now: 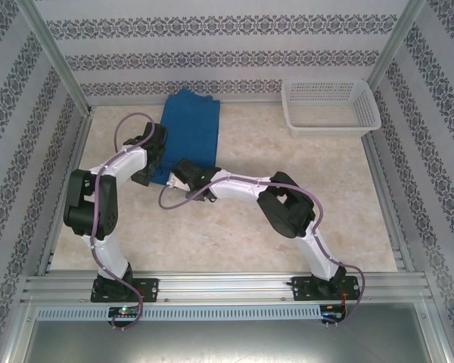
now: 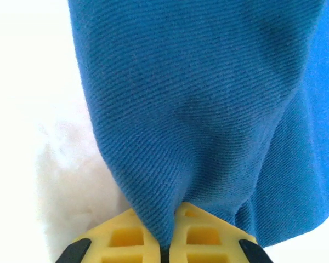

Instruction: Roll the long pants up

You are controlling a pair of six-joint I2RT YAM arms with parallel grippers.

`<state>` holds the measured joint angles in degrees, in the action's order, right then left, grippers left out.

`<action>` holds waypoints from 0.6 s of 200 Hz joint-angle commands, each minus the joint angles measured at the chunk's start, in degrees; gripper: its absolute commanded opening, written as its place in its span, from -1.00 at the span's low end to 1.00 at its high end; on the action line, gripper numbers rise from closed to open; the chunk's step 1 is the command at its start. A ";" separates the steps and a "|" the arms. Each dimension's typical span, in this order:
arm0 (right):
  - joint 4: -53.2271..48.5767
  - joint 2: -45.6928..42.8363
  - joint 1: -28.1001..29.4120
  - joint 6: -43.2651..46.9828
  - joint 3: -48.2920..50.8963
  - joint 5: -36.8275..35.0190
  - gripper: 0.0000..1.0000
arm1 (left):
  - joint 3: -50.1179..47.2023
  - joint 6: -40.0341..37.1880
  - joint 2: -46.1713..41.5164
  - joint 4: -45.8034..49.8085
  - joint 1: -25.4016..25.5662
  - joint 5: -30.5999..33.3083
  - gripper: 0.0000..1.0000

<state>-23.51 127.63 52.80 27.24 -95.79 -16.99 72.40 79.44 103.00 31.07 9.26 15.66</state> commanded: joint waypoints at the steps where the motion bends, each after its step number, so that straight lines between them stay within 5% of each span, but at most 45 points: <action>1: -8.00 -2.08 -1.27 -5.60 -2.23 9.36 -1.00 | -1.11 -2.02 -5.15 -0.15 -0.62 0.70 1.00; 120: -28.48 -1.97 -7.77 -16.85 -16.50 38.36 -1.00 | -12.30 5.31 -10.55 -3.56 1.86 -1.16 1.00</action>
<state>-46.28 126.04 45.10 13.67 -108.97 11.53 61.43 82.61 94.21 28.67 10.11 14.61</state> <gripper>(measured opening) 0.082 0.998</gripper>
